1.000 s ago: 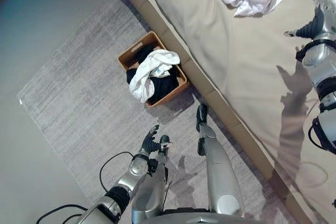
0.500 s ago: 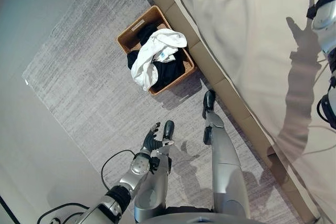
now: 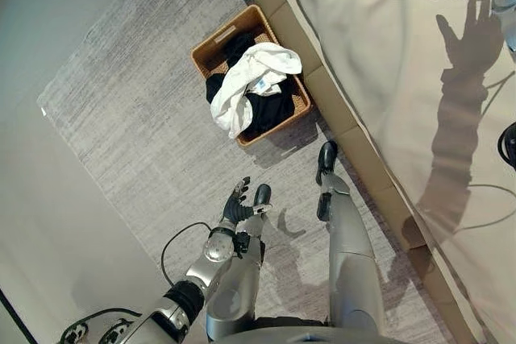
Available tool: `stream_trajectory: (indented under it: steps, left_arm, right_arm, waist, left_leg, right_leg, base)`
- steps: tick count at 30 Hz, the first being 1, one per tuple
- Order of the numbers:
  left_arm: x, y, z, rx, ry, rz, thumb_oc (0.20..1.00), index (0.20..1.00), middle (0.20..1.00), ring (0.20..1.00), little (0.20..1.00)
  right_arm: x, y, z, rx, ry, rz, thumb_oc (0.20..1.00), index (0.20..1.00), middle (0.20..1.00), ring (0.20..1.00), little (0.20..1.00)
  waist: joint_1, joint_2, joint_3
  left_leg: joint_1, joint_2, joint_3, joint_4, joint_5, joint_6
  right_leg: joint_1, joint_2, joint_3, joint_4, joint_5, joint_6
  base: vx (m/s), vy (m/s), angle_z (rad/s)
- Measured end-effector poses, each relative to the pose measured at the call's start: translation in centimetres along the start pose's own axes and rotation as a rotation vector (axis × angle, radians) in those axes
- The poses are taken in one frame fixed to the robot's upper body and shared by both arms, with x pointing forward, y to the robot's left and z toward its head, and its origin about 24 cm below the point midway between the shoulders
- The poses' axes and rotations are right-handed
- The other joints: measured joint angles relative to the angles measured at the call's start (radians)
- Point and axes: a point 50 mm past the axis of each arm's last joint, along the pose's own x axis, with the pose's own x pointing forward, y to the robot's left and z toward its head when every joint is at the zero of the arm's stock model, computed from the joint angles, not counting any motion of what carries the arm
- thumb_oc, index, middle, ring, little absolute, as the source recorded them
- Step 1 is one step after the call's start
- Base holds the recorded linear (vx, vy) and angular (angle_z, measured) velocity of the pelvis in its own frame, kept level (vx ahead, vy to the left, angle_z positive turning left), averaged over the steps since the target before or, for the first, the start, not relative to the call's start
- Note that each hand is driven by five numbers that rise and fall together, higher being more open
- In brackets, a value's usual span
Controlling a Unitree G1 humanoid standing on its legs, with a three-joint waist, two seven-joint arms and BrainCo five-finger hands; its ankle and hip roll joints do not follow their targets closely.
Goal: Pick up clothes into the bucket
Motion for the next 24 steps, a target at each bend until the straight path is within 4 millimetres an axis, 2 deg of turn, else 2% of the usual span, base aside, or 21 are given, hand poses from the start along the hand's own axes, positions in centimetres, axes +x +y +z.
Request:
stream_trajectory:
  steps: [3,6,11,15,22,23,24]
  left_arm:
    - [0.0,0.1,0.0,-0.006,0.000,0.002,1.000,1.000,1.000,1.000,1.000]
    - [0.0,0.1,0.2,-0.023,-0.007,0.005,1.000,1.000,1.000,1.000,1.000]
    - [-0.1,0.2,0.5,-0.054,-0.017,0.004,1.000,1.000,1.000,1.000,1.000]
    - [0.0,0.0,1.2,-0.076,-0.043,-0.002,1.000,1.000,1.000,1.000,1.000]
    - [-0.3,0.1,1.1,-0.117,-0.037,0.008,1.000,1.000,1.000,1.000,1.000]
    - [-0.3,0.1,1.2,-0.125,-0.043,0.010,1.000,1.000,1.000,1.000,1.000]
    - [-0.3,0.2,1.3,-0.131,-0.047,0.013,1.000,1.000,1.000,1.000,1.000]
  right_arm:
    - [0.1,0.1,0.1,0.005,0.002,0.032,1.000,1.000,1.000,1.000,1.000]
    - [0.0,0.3,-0.1,0.007,0.009,0.059,1.000,1.000,1.000,1.000,1.000]
    - [0.1,0.2,-0.5,0.016,0.038,0.081,1.000,1.000,1.000,1.000,1.000]
    - [0.2,0.1,-0.4,0.026,0.040,0.087,1.000,1.000,1.000,1.000,1.000]
    - [0.6,-0.4,0.1,0.019,0.026,0.088,1.000,1.000,1.000,1.000,1.000]
    - [0.8,-0.8,0.4,0.021,0.021,0.078,0.900,0.900,0.900,0.900,0.900]
    - [1.0,-1.0,0.5,0.020,0.016,0.073,0.586,0.586,0.586,0.586,0.586]
  waist:
    - [0.000,0.000,0.000]
    - [-0.004,-0.001,0.001]
    - [0.001,-0.006,0.003]
    - [0.001,-0.007,0.003]
    - [0.002,-0.009,0.003]
    - [0.002,-0.009,0.003]
    - [0.002,-0.011,0.002]
  left_leg:
    - [-0.025,0.001,-0.007,0.004,0.000,0.000]
    - [-0.052,0.005,-0.017,0.015,-0.003,-0.004]
    - [-0.095,0.018,-0.020,0.031,-0.013,-0.018]
    - [-0.138,0.020,-0.019,0.032,-0.013,-0.019]
    - [-0.181,0.027,-0.019,0.031,-0.016,-0.025]
    - [-0.196,0.028,-0.019,0.031,-0.014,-0.028]
    - [-0.206,0.028,-0.019,0.031,-0.012,-0.031]
  right_leg:
    - [-0.021,-0.002,-0.006,0.001,0.000,0.000]
    - [-0.044,0.001,-0.014,0.014,-0.032,0.022]
    - [-0.080,0.003,-0.027,0.027,-0.027,0.009]
    - [-0.125,0.005,-0.030,0.029,-0.023,0.005]
    - [-0.166,0.009,-0.036,0.026,-0.020,0.001]
    - [-0.182,0.009,-0.036,0.028,-0.019,0.000]
    - [-0.192,0.009,-0.036,0.029,-0.019,0.000]
  base:
    - [0.03,-0.027,0.10]
    - [0.08,-0.045,0.08]
    - [0.03,-0.023,0.03]
    - [0.01,-0.017,0.00]
    - [0.02,-0.017,0.00]
    - [0.04,-0.039,0.01]
    - [0.02,-0.040,0.01]
